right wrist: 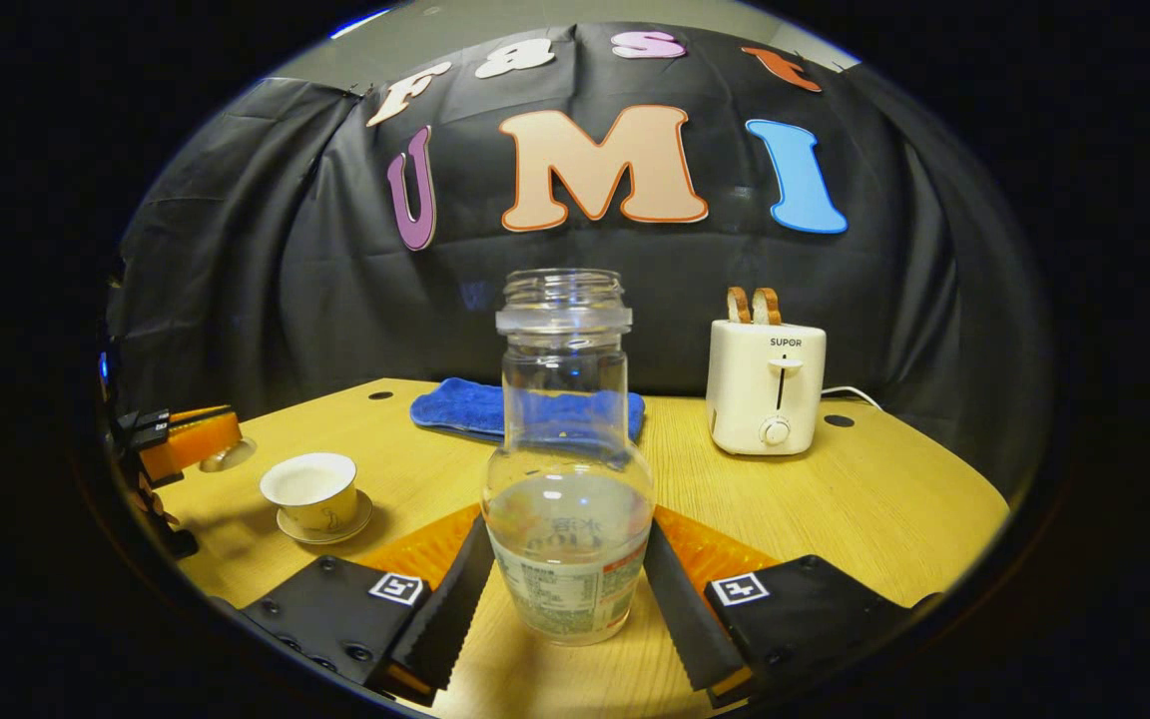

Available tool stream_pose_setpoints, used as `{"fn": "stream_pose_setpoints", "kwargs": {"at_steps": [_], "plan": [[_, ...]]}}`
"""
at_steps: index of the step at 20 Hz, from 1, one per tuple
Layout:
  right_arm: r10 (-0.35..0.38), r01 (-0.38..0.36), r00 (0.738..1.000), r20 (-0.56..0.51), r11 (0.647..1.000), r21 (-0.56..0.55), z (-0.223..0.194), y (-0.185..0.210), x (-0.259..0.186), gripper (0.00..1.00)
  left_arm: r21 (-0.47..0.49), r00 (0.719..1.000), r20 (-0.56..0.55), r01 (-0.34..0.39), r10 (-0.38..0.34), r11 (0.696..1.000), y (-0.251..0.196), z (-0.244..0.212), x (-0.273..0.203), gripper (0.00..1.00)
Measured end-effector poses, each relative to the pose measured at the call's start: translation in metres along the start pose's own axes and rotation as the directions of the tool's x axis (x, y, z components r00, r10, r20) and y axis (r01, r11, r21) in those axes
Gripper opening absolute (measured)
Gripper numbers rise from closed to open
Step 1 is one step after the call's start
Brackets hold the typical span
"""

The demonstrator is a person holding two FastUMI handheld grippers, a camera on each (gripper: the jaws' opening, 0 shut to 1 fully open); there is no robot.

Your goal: Open the teacup lid with one hand, grasp the water bottle and pour water into the teacup with the other hand; after pouring, place the water bottle on the coaster and then close the teacup lid.

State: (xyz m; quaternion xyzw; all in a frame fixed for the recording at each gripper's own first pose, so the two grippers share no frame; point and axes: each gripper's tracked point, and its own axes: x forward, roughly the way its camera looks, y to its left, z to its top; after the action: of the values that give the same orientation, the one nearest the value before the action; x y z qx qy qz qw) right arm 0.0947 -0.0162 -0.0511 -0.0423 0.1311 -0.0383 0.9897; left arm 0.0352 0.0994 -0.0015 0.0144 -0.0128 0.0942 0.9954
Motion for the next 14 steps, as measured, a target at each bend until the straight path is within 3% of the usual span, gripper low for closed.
{"fn": "stream_pose_setpoints", "kwargs": {"at_steps": [5,9,14], "plan": [[-0.002,0.002,1.000,-0.001,0.999,-0.039,0.000,0.003,0.000,0.80,0.002,1.000,-0.001,-0.023,0.023,1.000,0.007,-0.001,-0.003,0.27],[-0.013,0.015,1.000,0.013,0.992,-0.125,0.002,0.010,-0.004,0.80,0.002,0.999,-0.002,-0.034,0.034,0.999,0.008,0.001,-0.002,0.27],[-0.024,0.012,0.999,-0.041,0.965,-0.263,0.004,0.011,-0.009,0.81,0.002,0.999,-0.004,-0.038,0.038,0.999,0.009,0.000,-0.003,0.27]]}}
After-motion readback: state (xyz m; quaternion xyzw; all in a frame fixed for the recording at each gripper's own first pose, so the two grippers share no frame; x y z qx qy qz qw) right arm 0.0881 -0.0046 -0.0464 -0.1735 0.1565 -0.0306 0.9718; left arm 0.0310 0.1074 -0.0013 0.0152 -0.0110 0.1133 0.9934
